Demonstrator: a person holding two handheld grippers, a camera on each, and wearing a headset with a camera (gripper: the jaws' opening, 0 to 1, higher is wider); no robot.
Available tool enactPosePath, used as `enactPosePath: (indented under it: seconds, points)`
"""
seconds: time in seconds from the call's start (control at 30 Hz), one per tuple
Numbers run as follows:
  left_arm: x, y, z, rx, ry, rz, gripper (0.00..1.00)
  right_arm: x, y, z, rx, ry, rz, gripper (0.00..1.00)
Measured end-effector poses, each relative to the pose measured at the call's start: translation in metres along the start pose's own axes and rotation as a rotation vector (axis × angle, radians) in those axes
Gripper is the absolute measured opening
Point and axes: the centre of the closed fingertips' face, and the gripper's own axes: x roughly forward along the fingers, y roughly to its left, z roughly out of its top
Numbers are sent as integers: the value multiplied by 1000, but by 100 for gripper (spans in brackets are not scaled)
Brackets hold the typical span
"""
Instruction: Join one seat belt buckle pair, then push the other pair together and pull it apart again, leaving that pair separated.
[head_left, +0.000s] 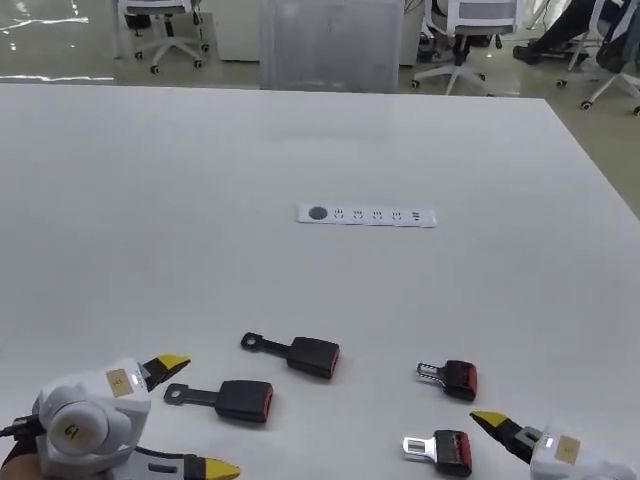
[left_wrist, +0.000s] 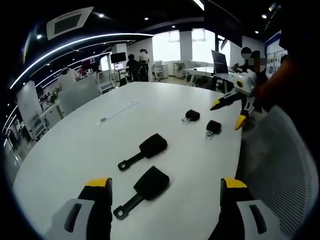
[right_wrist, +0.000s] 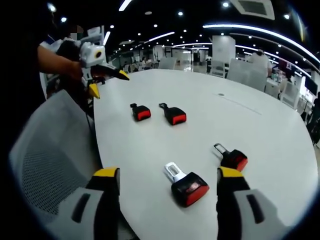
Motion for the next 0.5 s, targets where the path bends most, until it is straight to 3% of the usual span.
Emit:
enactPosePath:
  seconds: [0.37,0.5]
  points:
    - [17,12,-11,42,58,-42,87,5,-16,-14,-21,61,27,74]
    - [23,16,-16,63,76,-62,86,8,-20,-19,-29,91,59,72]
